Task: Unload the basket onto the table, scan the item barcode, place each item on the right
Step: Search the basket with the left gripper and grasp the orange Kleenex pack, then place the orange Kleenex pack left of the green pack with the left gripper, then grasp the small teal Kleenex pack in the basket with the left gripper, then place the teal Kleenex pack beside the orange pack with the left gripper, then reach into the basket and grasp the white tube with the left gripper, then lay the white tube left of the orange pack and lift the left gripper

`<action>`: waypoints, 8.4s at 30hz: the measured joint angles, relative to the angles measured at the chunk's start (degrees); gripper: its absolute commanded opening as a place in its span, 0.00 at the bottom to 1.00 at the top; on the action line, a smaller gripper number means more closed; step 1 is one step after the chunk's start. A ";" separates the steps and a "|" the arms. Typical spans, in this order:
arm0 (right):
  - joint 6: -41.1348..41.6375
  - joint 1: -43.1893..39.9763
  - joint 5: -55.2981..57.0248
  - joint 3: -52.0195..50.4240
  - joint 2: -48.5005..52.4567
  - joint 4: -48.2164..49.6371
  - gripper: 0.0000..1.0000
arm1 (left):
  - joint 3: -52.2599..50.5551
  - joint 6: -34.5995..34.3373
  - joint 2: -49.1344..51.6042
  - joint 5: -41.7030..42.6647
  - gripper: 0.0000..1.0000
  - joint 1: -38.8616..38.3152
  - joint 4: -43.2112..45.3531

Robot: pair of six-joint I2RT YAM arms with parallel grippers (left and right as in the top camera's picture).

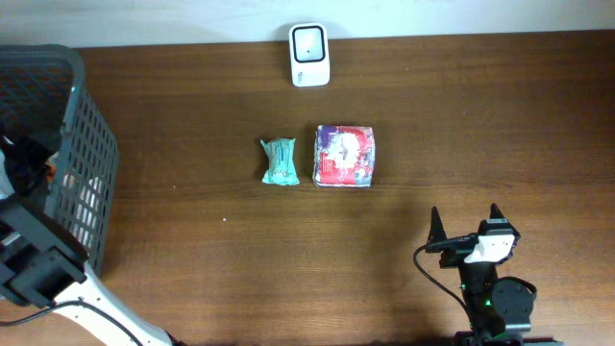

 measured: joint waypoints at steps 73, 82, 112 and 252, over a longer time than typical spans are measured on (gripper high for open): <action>-0.02 0.00 0.00 0.00 0.00 0.00 0.99 | 39.71 0.68 -7.32 -15.30 0.98 -4.57 -27.69; -0.04 0.00 0.00 0.00 0.00 0.00 0.99 | 10.08 10.86 -4.76 -1.70 0.86 -0.09 -12.44; -0.02 0.00 0.00 0.00 0.00 0.00 0.99 | 37.70 14.27 8.17 12.17 0.00 0.24 -28.81; -0.02 0.00 0.00 0.00 0.00 0.00 0.99 | 25.49 8.39 -15.10 15.74 0.00 -35.32 -25.24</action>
